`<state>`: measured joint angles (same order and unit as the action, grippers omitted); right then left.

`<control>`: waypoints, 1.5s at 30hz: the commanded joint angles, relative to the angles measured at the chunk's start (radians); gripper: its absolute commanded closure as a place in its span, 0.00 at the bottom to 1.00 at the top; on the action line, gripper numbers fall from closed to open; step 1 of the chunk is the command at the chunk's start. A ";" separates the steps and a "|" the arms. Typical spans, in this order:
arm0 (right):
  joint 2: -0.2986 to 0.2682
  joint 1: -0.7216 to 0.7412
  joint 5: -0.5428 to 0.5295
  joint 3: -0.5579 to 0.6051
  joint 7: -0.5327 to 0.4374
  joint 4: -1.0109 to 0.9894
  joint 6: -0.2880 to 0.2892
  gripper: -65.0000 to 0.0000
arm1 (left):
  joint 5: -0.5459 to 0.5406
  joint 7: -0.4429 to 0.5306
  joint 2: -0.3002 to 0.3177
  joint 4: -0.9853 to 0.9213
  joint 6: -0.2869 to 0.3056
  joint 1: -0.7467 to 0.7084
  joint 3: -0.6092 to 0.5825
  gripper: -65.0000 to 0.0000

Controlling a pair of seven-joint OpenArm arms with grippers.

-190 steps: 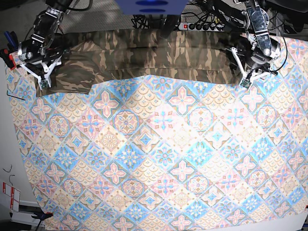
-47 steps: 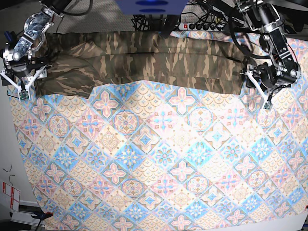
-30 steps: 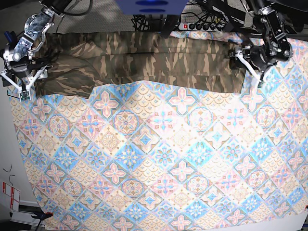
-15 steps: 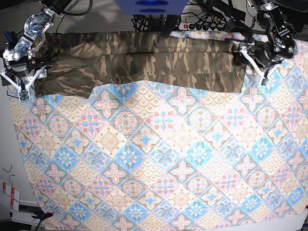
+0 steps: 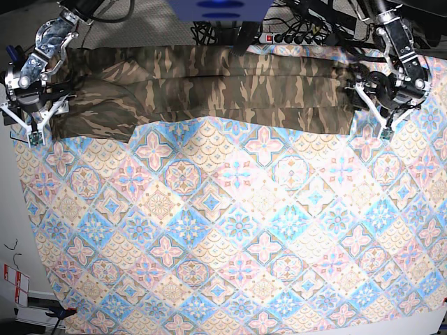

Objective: Fold the T-shirt properly
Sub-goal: 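Grasp the strip's end with the left gripper, then fold the strip's end with the left gripper toward the right gripper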

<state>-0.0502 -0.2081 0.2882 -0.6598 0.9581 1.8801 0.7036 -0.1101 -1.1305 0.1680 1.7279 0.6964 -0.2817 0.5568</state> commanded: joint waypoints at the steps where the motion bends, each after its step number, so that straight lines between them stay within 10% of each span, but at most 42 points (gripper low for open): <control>1: -0.015 0.005 0.003 -0.005 -0.011 0.016 -0.005 0.29 | 0.022 0.010 0.006 0.013 0.002 -0.006 0.004 0.37; 28: -0.015 0.005 0.003 -0.010 -0.011 0.017 -0.005 0.29 | -0.147 0.105 -0.031 -0.431 0.002 0.028 -0.301 0.38; 45: -0.015 0.005 0.003 -0.010 -0.011 0.019 -0.005 0.29 | -0.147 0.154 -0.005 -0.431 0.002 -0.077 -0.416 1.00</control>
<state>-0.0505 -0.2081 0.2882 -0.6651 0.9577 1.8805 0.7036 -0.2440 -0.6613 0.2352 1.3567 0.5533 -0.2859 0.2127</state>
